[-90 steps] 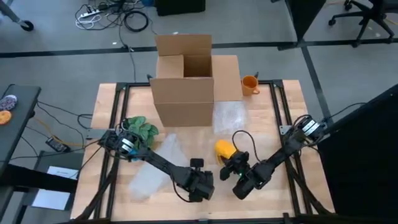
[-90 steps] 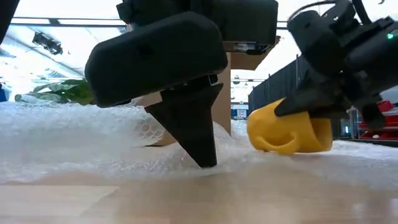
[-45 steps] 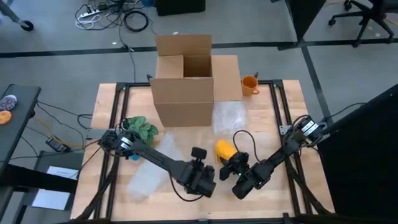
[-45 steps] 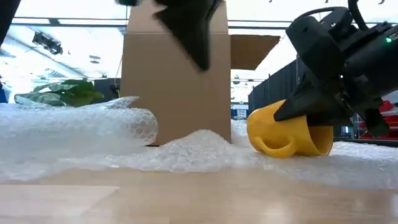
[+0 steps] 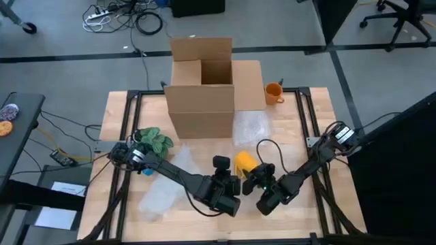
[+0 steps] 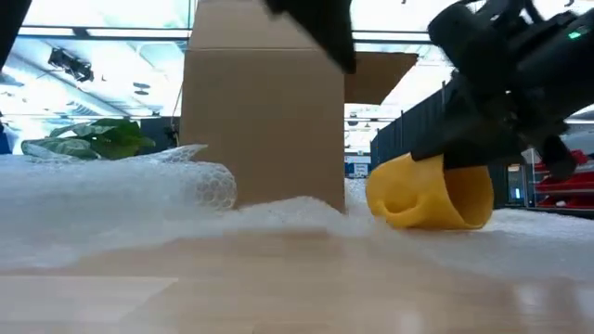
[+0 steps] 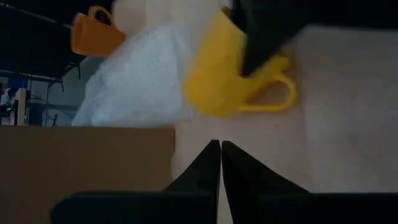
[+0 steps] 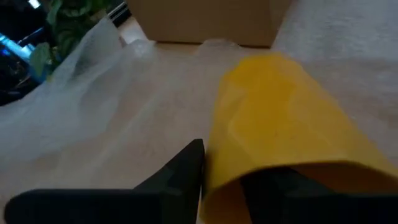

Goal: Wrap mug
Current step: Wrap the yellow mug with the bubble wrap

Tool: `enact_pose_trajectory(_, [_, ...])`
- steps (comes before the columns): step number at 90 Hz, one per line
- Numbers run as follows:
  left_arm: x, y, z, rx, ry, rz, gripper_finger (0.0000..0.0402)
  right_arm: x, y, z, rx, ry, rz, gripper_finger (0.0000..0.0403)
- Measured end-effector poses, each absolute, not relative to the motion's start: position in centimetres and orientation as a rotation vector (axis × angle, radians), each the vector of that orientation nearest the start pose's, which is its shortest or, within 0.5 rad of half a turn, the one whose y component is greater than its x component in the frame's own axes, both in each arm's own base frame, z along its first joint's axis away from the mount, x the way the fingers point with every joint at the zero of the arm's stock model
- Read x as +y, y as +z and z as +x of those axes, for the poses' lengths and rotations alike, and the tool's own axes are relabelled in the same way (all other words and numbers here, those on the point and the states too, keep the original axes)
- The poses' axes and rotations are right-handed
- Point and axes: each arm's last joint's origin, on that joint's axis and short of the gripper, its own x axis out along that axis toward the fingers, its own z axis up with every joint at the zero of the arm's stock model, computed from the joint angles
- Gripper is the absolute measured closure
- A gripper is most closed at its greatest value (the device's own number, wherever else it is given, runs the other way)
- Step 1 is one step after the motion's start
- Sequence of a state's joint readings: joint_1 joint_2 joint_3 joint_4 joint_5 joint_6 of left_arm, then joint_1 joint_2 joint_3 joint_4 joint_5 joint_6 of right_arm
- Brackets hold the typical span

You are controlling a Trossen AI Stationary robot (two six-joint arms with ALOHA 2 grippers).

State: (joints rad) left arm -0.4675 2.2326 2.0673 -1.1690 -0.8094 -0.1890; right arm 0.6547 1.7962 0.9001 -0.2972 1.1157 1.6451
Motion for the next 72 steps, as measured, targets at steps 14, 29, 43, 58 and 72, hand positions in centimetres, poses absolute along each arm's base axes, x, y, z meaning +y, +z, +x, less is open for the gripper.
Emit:
enact_pose_trajectory(14, [-18.3,21.1,40.6,1.151,0.352,0.606,0.0399,16.1,13.3,26.8,0.213,-0.822,0.587,0.0349])
enact_pose_trajectory(29, [-18.0,16.8,39.2,1.297,0.274,0.516,0.0399,16.2,13.6,26.9,0.201,-0.813,0.532,0.0396])
enact_pose_trajectory(43, [-17.9,13.9,38.1,1.362,0.199,0.447,0.04,16.5,13.7,26.9,0.2,-0.797,0.544,0.0401])
enact_pose_trajectory(58, [-18.3,13.6,37.6,1.368,0.203,0.435,0.0399,17.2,13.8,26.8,0.19,-0.76,0.57,0.0401])
enact_pose_trajectory(72, [-19.0,14.3,38.1,1.342,0.188,0.424,0.04,18.4,14.4,26.9,0.134,-0.709,0.61,0.0402])
